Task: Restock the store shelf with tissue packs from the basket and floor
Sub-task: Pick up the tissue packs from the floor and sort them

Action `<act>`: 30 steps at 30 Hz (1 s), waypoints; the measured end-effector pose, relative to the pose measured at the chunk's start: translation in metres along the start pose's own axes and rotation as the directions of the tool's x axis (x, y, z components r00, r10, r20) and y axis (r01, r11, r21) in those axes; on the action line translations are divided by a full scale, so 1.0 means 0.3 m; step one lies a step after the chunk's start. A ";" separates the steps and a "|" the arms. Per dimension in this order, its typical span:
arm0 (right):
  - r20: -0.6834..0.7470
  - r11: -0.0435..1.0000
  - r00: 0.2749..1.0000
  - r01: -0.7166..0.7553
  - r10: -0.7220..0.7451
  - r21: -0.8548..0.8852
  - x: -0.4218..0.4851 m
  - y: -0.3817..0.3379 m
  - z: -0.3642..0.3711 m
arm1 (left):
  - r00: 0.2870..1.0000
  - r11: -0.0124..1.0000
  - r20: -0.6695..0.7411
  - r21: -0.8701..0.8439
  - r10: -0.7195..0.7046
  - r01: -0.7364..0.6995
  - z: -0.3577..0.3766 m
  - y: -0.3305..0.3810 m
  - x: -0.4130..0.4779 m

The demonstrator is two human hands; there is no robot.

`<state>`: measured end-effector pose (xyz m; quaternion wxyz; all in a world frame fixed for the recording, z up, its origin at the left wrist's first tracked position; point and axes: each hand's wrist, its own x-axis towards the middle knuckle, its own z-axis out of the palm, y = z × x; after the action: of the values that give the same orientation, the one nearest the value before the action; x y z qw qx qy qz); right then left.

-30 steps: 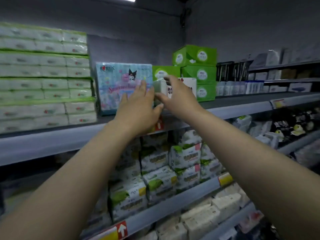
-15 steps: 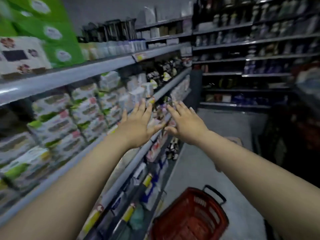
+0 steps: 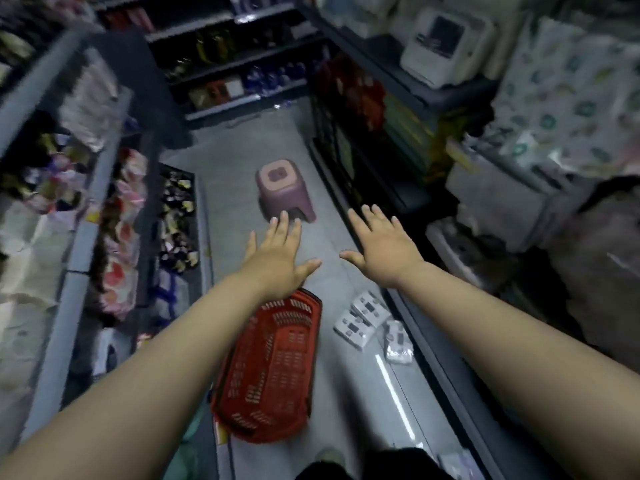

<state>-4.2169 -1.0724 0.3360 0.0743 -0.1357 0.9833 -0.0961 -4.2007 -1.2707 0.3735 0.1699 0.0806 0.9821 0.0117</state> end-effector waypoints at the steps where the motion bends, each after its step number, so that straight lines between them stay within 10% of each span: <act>1: 0.017 0.998 0.998 -0.059 0.059 0.013 -0.036 0.043 0.042 | 0.998 0.999 0.033 0.008 0.048 -0.048 0.042 0.029 0.032; 15: 0.361 0.632 0.634 -0.762 0.684 0.140 -0.758 0.331 0.804 | 0.675 0.749 0.491 0.066 0.551 -0.659 0.833 0.551 0.187; 30: 0.567 0.099 0.265 -0.947 0.780 0.306 -1.297 0.411 1.867 | 0.421 0.616 0.756 0.030 0.501 -0.787 2.000 0.871 0.094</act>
<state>-3.7813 -0.9412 -0.1866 0.2839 0.4937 0.7573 -0.3196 -3.9853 -1.0108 -0.1880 0.4805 0.4889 0.7137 -0.1441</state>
